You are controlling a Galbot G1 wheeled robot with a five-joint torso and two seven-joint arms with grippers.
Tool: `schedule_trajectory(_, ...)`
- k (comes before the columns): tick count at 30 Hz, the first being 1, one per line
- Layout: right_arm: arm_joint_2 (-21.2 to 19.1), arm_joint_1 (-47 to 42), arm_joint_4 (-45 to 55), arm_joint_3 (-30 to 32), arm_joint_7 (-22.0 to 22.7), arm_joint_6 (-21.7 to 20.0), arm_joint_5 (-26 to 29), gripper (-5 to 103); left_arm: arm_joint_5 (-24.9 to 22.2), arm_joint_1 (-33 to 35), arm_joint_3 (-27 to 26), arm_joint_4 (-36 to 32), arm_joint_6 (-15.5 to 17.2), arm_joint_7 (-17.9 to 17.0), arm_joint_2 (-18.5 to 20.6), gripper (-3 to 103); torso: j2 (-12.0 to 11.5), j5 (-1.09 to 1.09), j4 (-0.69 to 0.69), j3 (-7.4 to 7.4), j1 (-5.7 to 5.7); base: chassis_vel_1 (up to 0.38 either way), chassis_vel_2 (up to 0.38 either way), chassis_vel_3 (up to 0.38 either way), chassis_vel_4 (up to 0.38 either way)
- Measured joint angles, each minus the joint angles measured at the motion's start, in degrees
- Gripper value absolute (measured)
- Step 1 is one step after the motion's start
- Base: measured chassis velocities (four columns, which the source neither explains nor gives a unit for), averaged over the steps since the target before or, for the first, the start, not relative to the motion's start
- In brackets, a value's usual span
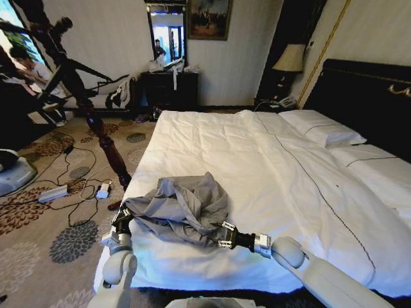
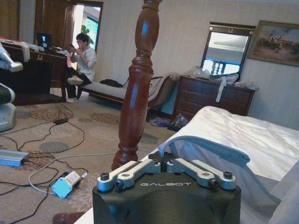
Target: Pick up the clothes from the bed and hang them on the clothes hanger.
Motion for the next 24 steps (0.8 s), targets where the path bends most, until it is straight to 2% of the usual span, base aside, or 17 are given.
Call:
schedule_trajectory(3, 0.18, 0.73, -0.04, -0.27, 0.40, 0.02, 0.20, 33, 0.09, -0.03, -0.03, 0.13, 0.00, 0.00, 0.00, 0, 0.00, 0.00, 0.00, 0.00, 0.00, 0.000, 0.000, 0.000, 0.000)
schedule_trajectory(6, 0.44, 1.57, -0.13, -0.71, 1.47, 0.02, 0.46, 16, 0.13, -0.10, -0.06, 0.27, 0.00, 0.00, 0.07, 0, 0.00, 0.00, 0.00, 0.00, 0.00, 0.000, 0.000, 0.000, 0.000)
schedule_trajectory(9, 0.54, 1.69, -0.18, -0.76, 1.49, 0.04, 0.41, 12, 0.18, -0.19, -0.04, 0.39, 0.01, 0.00, 0.03, 0, 0.00, 0.00, 0.00, 0.00, 0.00, 0.000, 0.000, 0.000, 0.000)
schedule_trajectory(11, 0.56, 1.55, -0.19, -0.82, 1.21, 0.18, 0.35, 2, 0.42, -0.38, 0.14, 0.73, 0.01, 0.00, -0.20, 0, 0.00, 0.00, 0.00, 0.00, 0.00, 0.000, 0.000, 0.000, 0.000)
schedule_trajectory(17, 0.07, 1.36, 0.13, -0.79, 0.89, 0.57, 2.58, 0, 0.48, -0.67, 0.20, 0.90, 0.01, 0.00, -0.32, 0, 0.00, 0.00, -0.01, 0.00, 0.00, 0.000, 0.000, 0.000, 0.000)
schedule_trajectory(20, 0.04, 1.78, 0.53, -0.61, 0.91, 1.09, 5.39, 0, 0.03, -0.73, 0.15, 0.54, -0.01, -0.02, -0.18, 0, -0.01, 0.00, 0.00, 0.00, 0.00, 0.000, 0.000, 0.000, 0.000)
schedule_trajectory(22, 0.40, 3.12, 1.54, -0.24, 1.94, 1.69, 10.11, 0, -1.68, -0.76, 0.13, -0.65, -0.21, 0.22, 0.45, 0, 0.00, -0.01, -0.01, 0.00, 0.00, 0.000, 0.000, 0.000, 0.000)
schedule_trajectory(24, 1.49, 5.79, 4.20, 0.33, 6.48, 1.73, 18.34, 0, -4.35, -1.05, 0.07, -2.95, -0.88, 1.74, 2.16, 0, 0.00, -0.01, 0.00, 0.00, 0.00, 0.000, 0.000, 0.000, 0.000)
